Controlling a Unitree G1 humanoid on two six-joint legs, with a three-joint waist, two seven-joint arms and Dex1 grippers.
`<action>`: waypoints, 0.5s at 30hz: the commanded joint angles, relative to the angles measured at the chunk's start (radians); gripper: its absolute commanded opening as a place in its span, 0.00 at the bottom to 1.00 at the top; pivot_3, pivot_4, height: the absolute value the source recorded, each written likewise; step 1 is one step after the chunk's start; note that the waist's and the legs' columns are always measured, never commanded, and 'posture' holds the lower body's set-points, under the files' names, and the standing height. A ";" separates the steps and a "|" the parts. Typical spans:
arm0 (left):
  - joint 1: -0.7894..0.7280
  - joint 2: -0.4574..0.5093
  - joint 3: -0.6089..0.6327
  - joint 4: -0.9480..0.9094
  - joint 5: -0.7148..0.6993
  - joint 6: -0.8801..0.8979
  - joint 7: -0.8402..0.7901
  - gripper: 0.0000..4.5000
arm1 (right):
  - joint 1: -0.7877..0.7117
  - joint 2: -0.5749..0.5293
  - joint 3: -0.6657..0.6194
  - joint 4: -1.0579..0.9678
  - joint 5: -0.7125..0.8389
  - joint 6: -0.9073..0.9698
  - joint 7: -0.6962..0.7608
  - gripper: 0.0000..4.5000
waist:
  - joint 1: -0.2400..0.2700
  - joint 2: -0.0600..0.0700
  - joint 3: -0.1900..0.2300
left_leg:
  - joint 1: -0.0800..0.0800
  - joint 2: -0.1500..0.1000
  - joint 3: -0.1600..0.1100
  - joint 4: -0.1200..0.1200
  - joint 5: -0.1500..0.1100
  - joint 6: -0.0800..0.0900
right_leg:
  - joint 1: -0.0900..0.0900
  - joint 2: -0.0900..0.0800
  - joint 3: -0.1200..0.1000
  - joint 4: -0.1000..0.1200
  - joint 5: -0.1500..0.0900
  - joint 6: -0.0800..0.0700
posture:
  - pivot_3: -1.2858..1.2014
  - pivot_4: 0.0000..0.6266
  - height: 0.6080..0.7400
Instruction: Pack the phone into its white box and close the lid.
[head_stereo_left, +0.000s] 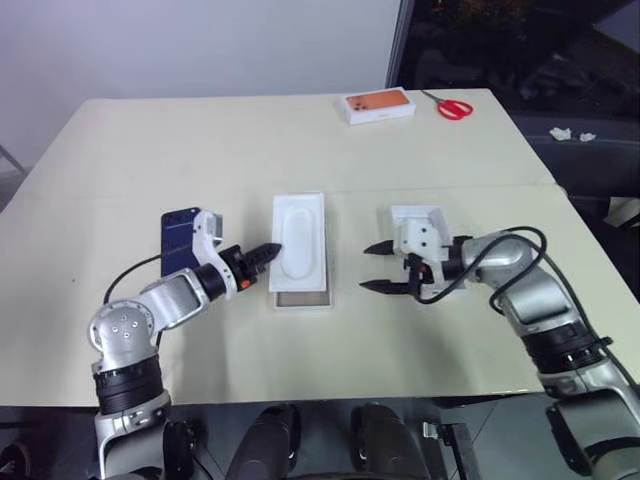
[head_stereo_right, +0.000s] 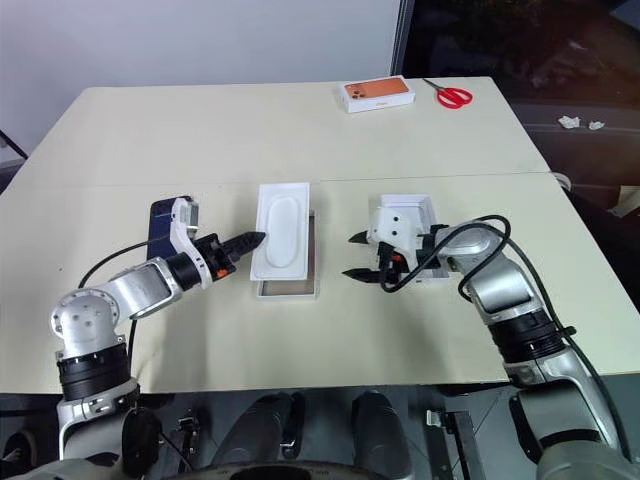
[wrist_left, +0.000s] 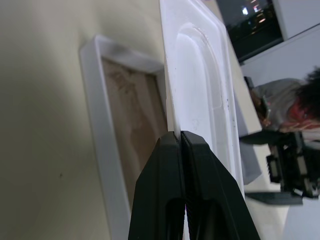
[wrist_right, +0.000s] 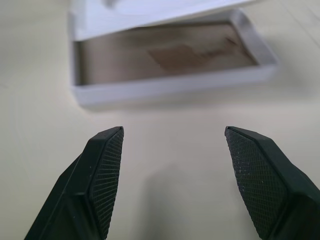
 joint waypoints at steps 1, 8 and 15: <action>-0.001 0.010 -0.020 -0.031 0.009 -0.019 0.009 0.00 | -0.027 0.013 -0.023 0.003 0.002 -0.028 -0.018 0.75 | 0.003 0.000 0.000 | 0.000 0.000 0.000 0.000 0.000 0.000 | 0.000 0.000 0.000 0.000 0.000 0.000 | 0.52 0.24 1.00; 0.008 0.012 -0.040 -0.032 0.004 -0.021 0.006 0.23 | -0.038 0.040 -0.009 0.013 -0.006 -0.049 -0.037 0.76 | 0.004 0.000 0.000 | 0.000 0.000 0.000 0.000 0.001 -0.002 | 0.000 -0.001 0.000 0.000 0.000 0.000 | 0.52 0.24 1.00; 0.006 0.029 -0.039 -0.048 -0.015 -0.005 0.003 1.00 | -0.058 0.064 -0.006 0.040 -0.018 -0.064 -0.050 0.76 | 0.003 0.000 0.000 | 0.000 0.000 0.000 0.000 0.001 -0.002 | 0.000 0.000 0.000 0.000 0.000 0.000 | 0.52 0.24 1.00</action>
